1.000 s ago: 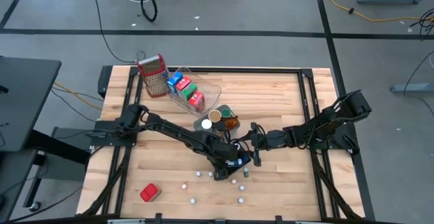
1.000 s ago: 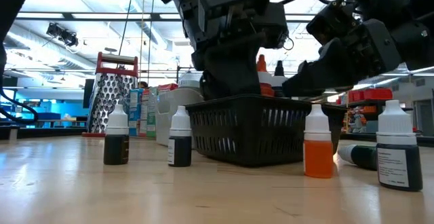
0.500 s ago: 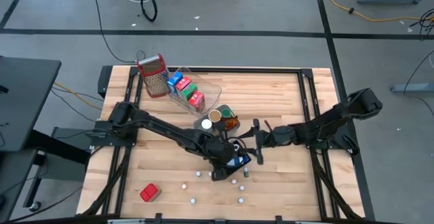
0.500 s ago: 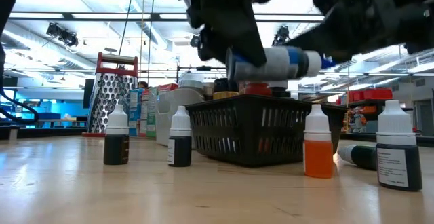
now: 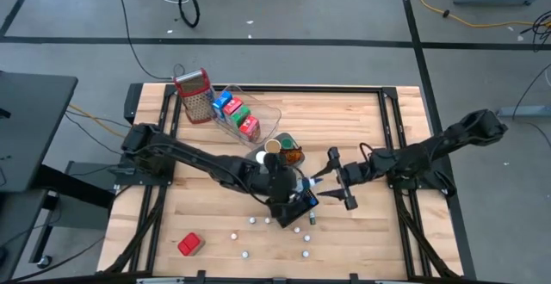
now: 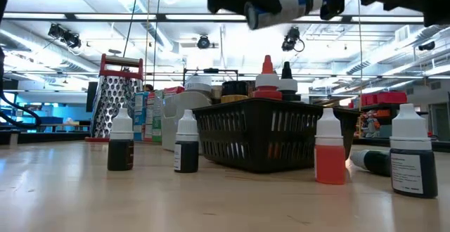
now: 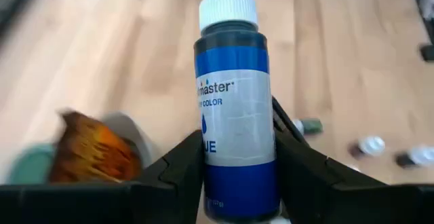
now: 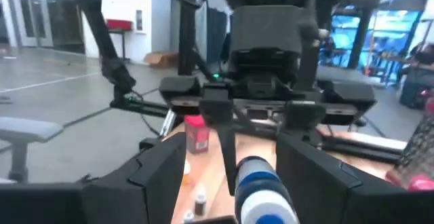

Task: Pick & Place Kitchen Items
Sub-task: Adjust the blue food coloring bottle on the black bin

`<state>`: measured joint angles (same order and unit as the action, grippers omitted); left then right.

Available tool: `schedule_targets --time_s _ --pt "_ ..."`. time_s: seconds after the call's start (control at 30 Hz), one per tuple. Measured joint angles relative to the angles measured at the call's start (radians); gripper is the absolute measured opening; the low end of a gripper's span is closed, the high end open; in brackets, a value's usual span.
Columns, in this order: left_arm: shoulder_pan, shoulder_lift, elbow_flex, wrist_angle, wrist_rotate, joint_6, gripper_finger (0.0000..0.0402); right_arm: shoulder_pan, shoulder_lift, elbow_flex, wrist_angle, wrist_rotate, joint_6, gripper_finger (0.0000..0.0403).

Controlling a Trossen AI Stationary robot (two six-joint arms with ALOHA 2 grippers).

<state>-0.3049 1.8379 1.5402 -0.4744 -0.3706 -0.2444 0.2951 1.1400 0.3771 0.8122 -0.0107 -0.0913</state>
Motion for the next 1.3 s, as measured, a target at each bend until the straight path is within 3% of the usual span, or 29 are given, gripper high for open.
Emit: schedule_targets --time_s 0.27,0.43,0.67,0.93,1.07,1.3 --pt "-0.013 -0.002 -0.001 0.123 -0.083 0.106 0.0167 0.001 -0.01 0.0 0.015 0.188 -0.204 0.024" --pt "-0.018 -0.002 -0.001 0.141 -0.153 0.125 0.0167 -0.001 -0.01 0.0 0.024 0.103 -0.205 0.024" --pt "-0.023 -0.002 -0.001 0.245 -0.168 0.206 0.0167 -0.001 -0.01 0.0 0.067 0.124 -0.13 0.0231" --pt "-0.017 -0.002 0.0 0.32 -0.171 0.256 0.0167 -0.001 -0.009 0.0 0.15 0.024 -0.113 0.017" --pt "-0.011 -0.005 0.001 0.329 -0.177 0.252 0.0167 -0.002 -0.009 0.0 0.179 0.023 -0.085 0.0147" --pt "-0.01 -0.005 0.0 0.368 -0.168 0.283 0.0167 0.0 -0.006 0.0 0.198 0.034 -0.088 0.0163"
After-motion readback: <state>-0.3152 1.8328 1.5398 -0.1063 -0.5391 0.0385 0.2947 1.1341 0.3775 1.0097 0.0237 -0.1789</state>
